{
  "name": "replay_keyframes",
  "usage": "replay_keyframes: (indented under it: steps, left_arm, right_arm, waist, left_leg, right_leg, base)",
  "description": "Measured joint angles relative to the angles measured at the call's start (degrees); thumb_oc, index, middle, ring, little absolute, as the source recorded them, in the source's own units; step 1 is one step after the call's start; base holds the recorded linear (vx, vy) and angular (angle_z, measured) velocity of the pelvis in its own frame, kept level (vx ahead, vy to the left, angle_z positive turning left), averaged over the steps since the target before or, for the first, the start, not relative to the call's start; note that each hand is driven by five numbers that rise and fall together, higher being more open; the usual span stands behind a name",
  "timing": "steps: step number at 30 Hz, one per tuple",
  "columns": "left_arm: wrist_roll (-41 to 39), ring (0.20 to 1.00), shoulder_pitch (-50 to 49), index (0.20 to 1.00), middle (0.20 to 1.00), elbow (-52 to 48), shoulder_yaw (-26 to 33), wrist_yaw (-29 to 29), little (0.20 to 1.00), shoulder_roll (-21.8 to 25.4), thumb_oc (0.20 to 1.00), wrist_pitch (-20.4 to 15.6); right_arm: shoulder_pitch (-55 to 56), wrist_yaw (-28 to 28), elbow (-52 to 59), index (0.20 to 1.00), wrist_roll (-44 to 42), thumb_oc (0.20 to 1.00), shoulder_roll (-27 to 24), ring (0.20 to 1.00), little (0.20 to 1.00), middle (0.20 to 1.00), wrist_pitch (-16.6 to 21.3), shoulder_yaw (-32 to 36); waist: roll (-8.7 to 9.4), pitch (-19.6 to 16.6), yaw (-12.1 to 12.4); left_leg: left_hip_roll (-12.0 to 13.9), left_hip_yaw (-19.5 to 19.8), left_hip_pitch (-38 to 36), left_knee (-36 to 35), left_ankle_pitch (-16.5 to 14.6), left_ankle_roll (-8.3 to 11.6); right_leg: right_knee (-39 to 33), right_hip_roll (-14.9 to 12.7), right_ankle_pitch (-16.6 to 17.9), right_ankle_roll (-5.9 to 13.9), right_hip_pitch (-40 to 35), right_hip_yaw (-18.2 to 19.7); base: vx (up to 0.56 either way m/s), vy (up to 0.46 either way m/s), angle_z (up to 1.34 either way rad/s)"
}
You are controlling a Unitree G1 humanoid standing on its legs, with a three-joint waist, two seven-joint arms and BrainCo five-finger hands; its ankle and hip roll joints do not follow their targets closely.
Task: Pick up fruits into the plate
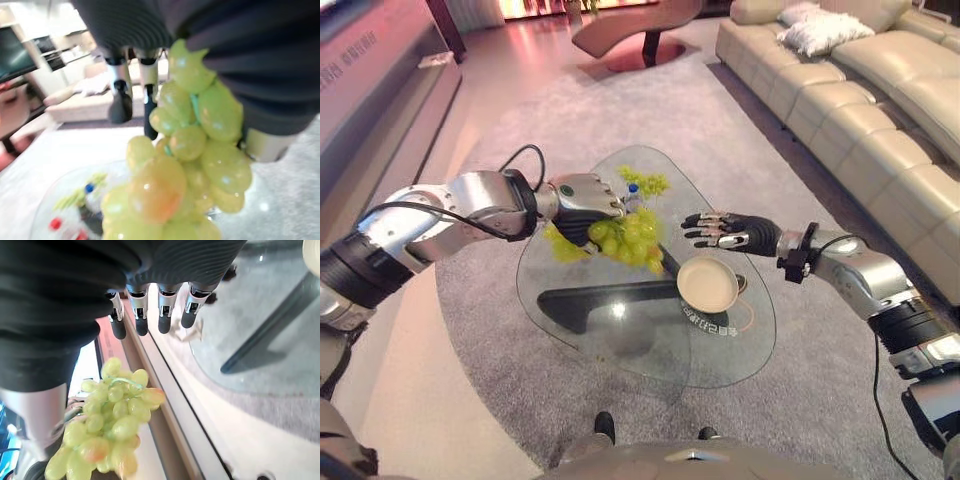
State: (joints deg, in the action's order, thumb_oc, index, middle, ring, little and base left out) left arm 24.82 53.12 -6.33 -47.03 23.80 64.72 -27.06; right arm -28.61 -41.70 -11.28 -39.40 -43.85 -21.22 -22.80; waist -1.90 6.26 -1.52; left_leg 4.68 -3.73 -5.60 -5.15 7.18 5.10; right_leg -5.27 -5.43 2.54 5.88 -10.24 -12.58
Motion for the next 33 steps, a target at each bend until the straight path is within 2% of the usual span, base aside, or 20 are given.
replay_keyframes:
  steps: [4,11,18,26,33]
  left_arm:
    - [-0.3,0.200,0.0,0.200,0.200,-2.0,-1.0,0.4,0.200,-2.5,0.200,-1.9]
    - [-1.3,0.200,0.0,0.200,0.200,-4.2,-1.5,1.1,0.200,-3.8,0.200,-3.3]
    - [-2.9,0.200,0.0,0.200,0.200,-6.1,-2.4,3.6,0.200,-4.8,0.200,-3.3]
    - [-3.4,0.200,0.0,0.200,0.200,-6.3,-2.7,4.7,0.200,-5.2,0.200,-3.1]
    - [-3.4,0.200,0.0,0.200,0.200,-6.0,-3.1,6.6,0.200,-5.2,0.200,-1.8]
  right_arm:
    - [1.1,-0.2,-0.3,1.000,-0.1,1.000,2.2,1.000,1.000,1.000,-0.8,-1.4]
    - [1.4,-0.4,-0.6,1.000,-1.7,1.000,2.9,1.000,1.000,1.000,-1.7,-4.7]
    - [1.6,-0.4,-0.2,1.000,-4.4,1.000,3.5,1.000,1.000,1.000,-2.6,-4.9]
    - [2.2,-4.0,1.5,1.000,-9.1,1.000,4.6,1.000,1.000,1.000,-6.4,-6.1]
    - [5.2,-6.3,3.6,1.000,-9.1,1.000,4.6,1.000,1.000,1.000,-8.2,-7.3]
  waist:
    - [-0.09,-1.8,0.2]
    - [-0.29,-2.5,0.1]
    - [-0.56,-2.7,0.0]
    - [-0.66,-2.8,-0.2]
    - [-0.73,-2.8,-0.2]
  left_leg:
    - [0.0,0.3,0.0,-0.1,0.0,-0.09]
    - [0.1,0.4,0.0,-0.1,0.2,-0.38]
    - [0.1,0.4,0.0,0.0,0.5,-0.73]
    - [0.0,0.4,-0.1,0.0,0.6,-0.60]
    - [0.1,0.2,-0.2,0.0,0.6,-0.59]
  right_leg:
    - [0.0,0.0,0.0,0.01,-0.2,-0.4]
    - [0.0,0.0,0.0,0.01,-0.2,-0.4]
    - [0.0,0.0,0.0,0.02,-0.1,-0.4]
    - [0.0,0.1,0.0,0.01,-0.2,-0.3]
    - [0.0,0.1,0.0,0.01,-0.1,0.1]
  base:
    - [0.01,-0.002,0.04]
    - [0.00,0.000,0.00]
    - [0.00,0.000,0.00]
    - [0.00,-0.001,0.00]
    - [0.00,-0.004,-0.02]
